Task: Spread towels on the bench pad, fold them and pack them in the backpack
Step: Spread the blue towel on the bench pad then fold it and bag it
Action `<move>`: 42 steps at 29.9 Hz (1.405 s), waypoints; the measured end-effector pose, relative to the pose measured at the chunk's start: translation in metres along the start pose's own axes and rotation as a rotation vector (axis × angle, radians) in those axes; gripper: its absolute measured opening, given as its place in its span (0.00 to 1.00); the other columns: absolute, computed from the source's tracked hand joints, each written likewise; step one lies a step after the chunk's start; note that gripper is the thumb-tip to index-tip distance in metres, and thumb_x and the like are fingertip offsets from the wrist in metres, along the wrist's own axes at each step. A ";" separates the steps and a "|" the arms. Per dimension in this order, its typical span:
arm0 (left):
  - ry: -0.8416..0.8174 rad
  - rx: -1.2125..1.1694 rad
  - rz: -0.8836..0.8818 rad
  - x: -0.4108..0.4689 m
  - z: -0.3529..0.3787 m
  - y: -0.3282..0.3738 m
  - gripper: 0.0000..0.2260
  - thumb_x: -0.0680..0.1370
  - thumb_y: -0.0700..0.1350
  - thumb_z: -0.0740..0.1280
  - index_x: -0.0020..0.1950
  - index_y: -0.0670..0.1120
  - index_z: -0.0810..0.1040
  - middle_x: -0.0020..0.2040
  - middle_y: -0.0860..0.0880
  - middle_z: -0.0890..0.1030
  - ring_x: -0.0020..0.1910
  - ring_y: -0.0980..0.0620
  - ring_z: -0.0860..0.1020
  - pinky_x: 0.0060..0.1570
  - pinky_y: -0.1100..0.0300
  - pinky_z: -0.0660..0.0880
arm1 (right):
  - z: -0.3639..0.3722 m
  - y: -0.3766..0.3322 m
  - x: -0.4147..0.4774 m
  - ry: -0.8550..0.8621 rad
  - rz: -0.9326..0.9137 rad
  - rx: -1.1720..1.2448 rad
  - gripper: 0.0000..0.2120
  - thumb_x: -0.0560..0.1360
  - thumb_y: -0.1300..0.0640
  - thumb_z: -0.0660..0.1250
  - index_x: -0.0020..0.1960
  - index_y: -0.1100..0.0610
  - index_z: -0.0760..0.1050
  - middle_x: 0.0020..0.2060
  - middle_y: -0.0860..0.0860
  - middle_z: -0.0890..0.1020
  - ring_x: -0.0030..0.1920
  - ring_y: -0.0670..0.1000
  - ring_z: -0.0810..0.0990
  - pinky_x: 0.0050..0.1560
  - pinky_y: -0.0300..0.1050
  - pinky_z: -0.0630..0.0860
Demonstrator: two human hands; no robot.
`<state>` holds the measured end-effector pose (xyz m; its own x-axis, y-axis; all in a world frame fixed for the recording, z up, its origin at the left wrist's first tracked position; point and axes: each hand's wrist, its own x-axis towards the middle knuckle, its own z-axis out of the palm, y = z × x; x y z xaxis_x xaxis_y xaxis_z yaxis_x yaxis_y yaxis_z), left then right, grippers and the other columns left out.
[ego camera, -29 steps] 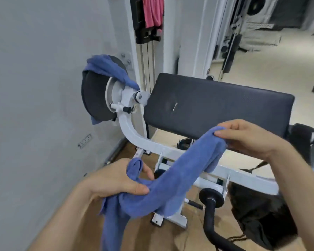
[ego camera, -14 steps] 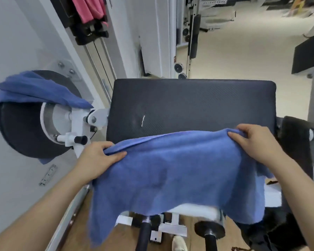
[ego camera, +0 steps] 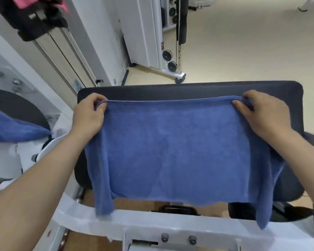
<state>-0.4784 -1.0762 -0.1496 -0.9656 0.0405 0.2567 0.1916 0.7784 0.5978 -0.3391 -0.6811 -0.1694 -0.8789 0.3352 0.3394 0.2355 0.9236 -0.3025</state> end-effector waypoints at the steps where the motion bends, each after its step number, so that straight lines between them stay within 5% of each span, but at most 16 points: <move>1: 0.009 0.003 0.006 0.005 0.001 0.000 0.06 0.78 0.41 0.65 0.50 0.47 0.80 0.47 0.50 0.81 0.47 0.51 0.77 0.49 0.60 0.70 | -0.001 0.001 0.005 0.023 0.008 -0.008 0.16 0.79 0.44 0.62 0.51 0.57 0.75 0.44 0.57 0.81 0.45 0.62 0.79 0.41 0.52 0.72; 6: -0.015 0.172 0.001 0.015 -0.001 -0.020 0.04 0.78 0.46 0.67 0.48 0.48 0.81 0.43 0.49 0.81 0.47 0.45 0.78 0.49 0.54 0.73 | -0.004 0.001 0.017 0.043 0.040 -0.093 0.18 0.78 0.42 0.61 0.50 0.57 0.75 0.44 0.57 0.80 0.46 0.61 0.78 0.40 0.52 0.72; 9: -0.178 0.286 0.035 0.024 -0.016 -0.028 0.05 0.77 0.42 0.67 0.50 0.49 0.81 0.45 0.48 0.81 0.48 0.44 0.77 0.47 0.56 0.70 | -0.009 -0.002 0.018 0.079 0.068 -0.214 0.20 0.78 0.41 0.62 0.48 0.59 0.76 0.42 0.60 0.79 0.47 0.63 0.75 0.42 0.55 0.73; 12: -0.206 0.274 0.090 0.033 -0.031 -0.033 0.09 0.77 0.39 0.65 0.52 0.48 0.82 0.51 0.47 0.83 0.53 0.44 0.78 0.49 0.58 0.69 | -0.012 -0.018 0.021 0.124 0.028 -0.332 0.13 0.77 0.51 0.66 0.47 0.62 0.78 0.44 0.64 0.75 0.45 0.66 0.72 0.45 0.59 0.73; 15: -0.102 0.271 0.102 0.050 -0.038 -0.038 0.07 0.78 0.49 0.66 0.50 0.50 0.82 0.48 0.48 0.83 0.50 0.45 0.78 0.46 0.56 0.71 | -0.001 -0.048 0.020 0.006 0.080 -0.291 0.10 0.75 0.65 0.63 0.54 0.61 0.78 0.46 0.65 0.74 0.40 0.68 0.76 0.40 0.55 0.74; 21: -0.073 0.334 0.110 0.078 -0.034 -0.052 0.15 0.78 0.60 0.64 0.43 0.49 0.76 0.39 0.51 0.78 0.40 0.48 0.72 0.38 0.55 0.65 | 0.018 -0.074 0.014 -0.010 0.299 -0.129 0.12 0.78 0.62 0.54 0.60 0.57 0.70 0.54 0.64 0.69 0.40 0.63 0.71 0.44 0.56 0.68; 26: -0.008 0.295 0.173 0.079 -0.017 -0.058 0.09 0.81 0.53 0.61 0.45 0.49 0.69 0.46 0.47 0.76 0.45 0.45 0.72 0.39 0.52 0.66 | 0.032 -0.072 0.015 0.069 0.293 -0.161 0.10 0.77 0.60 0.55 0.57 0.54 0.68 0.52 0.63 0.68 0.43 0.67 0.75 0.40 0.56 0.68; 29: 0.085 0.366 0.173 0.076 -0.007 -0.051 0.04 0.79 0.45 0.62 0.51 0.47 0.75 0.53 0.43 0.75 0.56 0.41 0.71 0.53 0.46 0.67 | 0.037 -0.067 0.016 0.110 0.284 -0.140 0.13 0.73 0.55 0.53 0.55 0.55 0.69 0.52 0.63 0.69 0.40 0.66 0.75 0.36 0.53 0.68; 31: 0.177 0.444 0.236 0.068 0.002 -0.040 0.11 0.74 0.37 0.64 0.53 0.48 0.77 0.55 0.43 0.74 0.57 0.42 0.70 0.57 0.47 0.61 | 0.039 -0.064 0.015 0.146 0.263 -0.105 0.16 0.71 0.54 0.52 0.54 0.57 0.71 0.52 0.63 0.71 0.39 0.66 0.75 0.35 0.51 0.65; 34: 0.172 0.454 0.535 0.037 0.030 -0.001 0.15 0.65 0.31 0.66 0.49 0.44 0.80 0.50 0.43 0.77 0.49 0.42 0.73 0.54 0.48 0.63 | 0.041 -0.061 0.017 0.157 0.244 -0.065 0.15 0.71 0.55 0.52 0.53 0.58 0.72 0.50 0.62 0.71 0.39 0.65 0.75 0.33 0.50 0.63; 37: 0.021 0.314 0.818 -0.017 0.076 0.056 0.13 0.68 0.32 0.64 0.49 0.41 0.80 0.48 0.44 0.79 0.44 0.42 0.76 0.41 0.48 0.72 | 0.039 -0.059 0.017 0.121 0.262 -0.045 0.14 0.72 0.56 0.54 0.54 0.58 0.72 0.51 0.59 0.72 0.38 0.63 0.75 0.32 0.48 0.62; 42: -0.122 0.249 0.814 -0.065 0.128 0.137 0.20 0.69 0.34 0.66 0.60 0.44 0.79 0.56 0.42 0.79 0.49 0.41 0.77 0.39 0.52 0.72 | 0.011 -0.038 0.010 0.040 0.221 0.330 0.16 0.74 0.63 0.60 0.60 0.52 0.73 0.50 0.51 0.75 0.43 0.52 0.76 0.42 0.49 0.72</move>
<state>-0.4115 -0.8920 -0.1821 -0.5590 0.7019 0.4413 0.8026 0.5917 0.0755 -0.3614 -0.7146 -0.1641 -0.8036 0.5324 0.2661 0.2656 0.7208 -0.6402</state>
